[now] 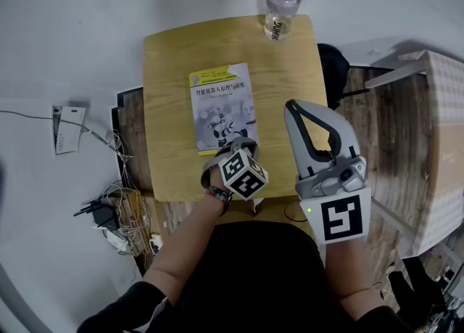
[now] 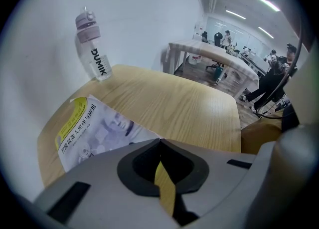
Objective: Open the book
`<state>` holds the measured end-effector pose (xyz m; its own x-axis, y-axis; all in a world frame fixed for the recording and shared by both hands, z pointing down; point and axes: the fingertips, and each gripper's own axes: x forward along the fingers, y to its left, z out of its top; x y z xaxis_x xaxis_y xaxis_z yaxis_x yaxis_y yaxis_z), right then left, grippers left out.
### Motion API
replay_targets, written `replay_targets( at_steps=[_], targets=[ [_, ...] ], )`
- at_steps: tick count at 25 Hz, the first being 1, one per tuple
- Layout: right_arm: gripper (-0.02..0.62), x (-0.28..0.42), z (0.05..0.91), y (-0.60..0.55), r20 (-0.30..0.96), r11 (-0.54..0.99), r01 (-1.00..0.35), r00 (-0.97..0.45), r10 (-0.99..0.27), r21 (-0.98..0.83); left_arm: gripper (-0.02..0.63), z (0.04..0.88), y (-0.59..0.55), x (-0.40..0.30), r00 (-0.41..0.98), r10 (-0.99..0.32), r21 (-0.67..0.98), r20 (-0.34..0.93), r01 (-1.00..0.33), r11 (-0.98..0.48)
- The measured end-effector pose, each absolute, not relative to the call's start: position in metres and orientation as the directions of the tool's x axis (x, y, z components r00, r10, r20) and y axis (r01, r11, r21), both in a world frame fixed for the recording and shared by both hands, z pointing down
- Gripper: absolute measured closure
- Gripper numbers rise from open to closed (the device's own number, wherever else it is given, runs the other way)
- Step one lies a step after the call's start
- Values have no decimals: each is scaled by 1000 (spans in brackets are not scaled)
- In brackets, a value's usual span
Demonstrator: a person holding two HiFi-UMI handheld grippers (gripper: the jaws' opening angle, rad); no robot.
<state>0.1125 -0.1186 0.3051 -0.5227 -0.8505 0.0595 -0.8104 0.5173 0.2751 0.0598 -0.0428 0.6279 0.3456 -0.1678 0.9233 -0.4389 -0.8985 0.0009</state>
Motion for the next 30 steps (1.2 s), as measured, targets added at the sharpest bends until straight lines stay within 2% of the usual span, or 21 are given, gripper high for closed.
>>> replay_targets(
  at_steps=[30],
  targets=[
    [566, 41, 279, -118, 36, 587, -734, -614, -789, 341, 595, 529, -85, -2, 404, -411, -149, 817, -540, -828]
  ],
)
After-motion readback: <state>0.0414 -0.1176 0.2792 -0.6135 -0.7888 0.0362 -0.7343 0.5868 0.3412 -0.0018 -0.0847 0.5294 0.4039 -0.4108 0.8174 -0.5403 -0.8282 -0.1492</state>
